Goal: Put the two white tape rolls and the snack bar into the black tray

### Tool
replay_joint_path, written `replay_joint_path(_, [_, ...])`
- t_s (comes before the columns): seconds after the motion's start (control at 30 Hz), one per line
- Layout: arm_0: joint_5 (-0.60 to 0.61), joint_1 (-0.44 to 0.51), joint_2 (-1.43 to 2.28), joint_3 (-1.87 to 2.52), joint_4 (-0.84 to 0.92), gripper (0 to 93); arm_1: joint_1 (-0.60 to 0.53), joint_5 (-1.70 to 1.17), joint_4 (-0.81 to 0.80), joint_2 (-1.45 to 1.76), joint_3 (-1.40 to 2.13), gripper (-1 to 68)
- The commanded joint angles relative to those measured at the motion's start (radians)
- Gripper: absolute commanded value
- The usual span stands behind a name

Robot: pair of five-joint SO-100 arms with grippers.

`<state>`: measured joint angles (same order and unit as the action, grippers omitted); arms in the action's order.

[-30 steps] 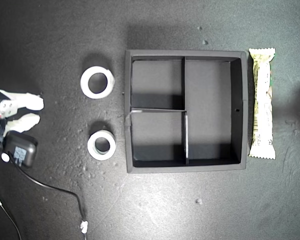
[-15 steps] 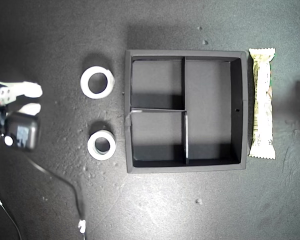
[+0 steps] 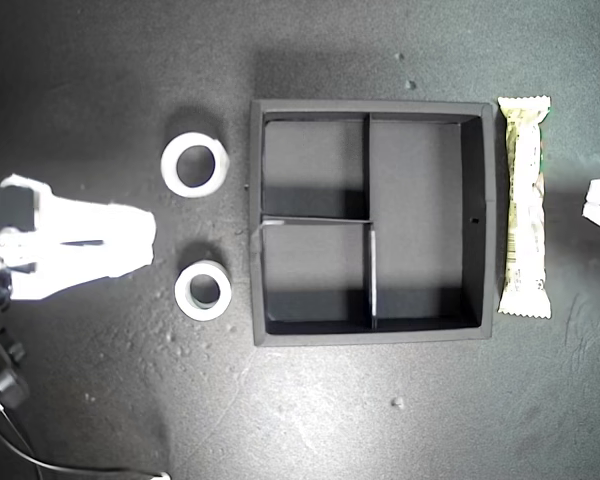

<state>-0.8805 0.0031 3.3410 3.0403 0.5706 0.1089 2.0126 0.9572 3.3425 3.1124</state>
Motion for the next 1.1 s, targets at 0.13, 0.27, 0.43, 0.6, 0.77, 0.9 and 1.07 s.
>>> replay_joint_path(0.13, [-0.084, -0.015, -0.255, -0.201, 0.012, 9.4, 0.048, -0.353, -0.265, 0.006, 0.012, -0.3])
replay_joint_path(0.27, [-0.071, -0.008, -0.606, -0.454, 0.051, 10.9, 0.014, -0.854, -0.396, 0.006, -0.023, 0.1])
replay_joint_path(0.43, [-0.044, -0.009, -1.048, -0.822, 0.241, 15.8, -0.081, -1.015, -0.420, 0.006, -0.046, 7.2])
replay_joint_path(0.6, [-0.051, -0.035, -1.333, -1.003, 0.353, 18.3, -0.198, -1.052, -0.420, 0.006, -0.058, 13.3])
replay_joint_path(0.77, [-0.071, -0.084, -1.430, -0.989, 0.360, 19.3, -0.310, -1.098, -0.420, 0.006, -0.078, 14.0])
replay_joint_path(0.9, [-0.074, -0.098, -1.513, -1.020, 0.357, 19.5, -0.341, -1.134, -0.417, -0.005, -0.095, 14.0])
replay_joint_path(1.07, [-0.058, -0.091, -1.563, -1.065, 0.362, 19.4, -0.331, -1.123, -0.394, -0.005, -0.086, 14.1])
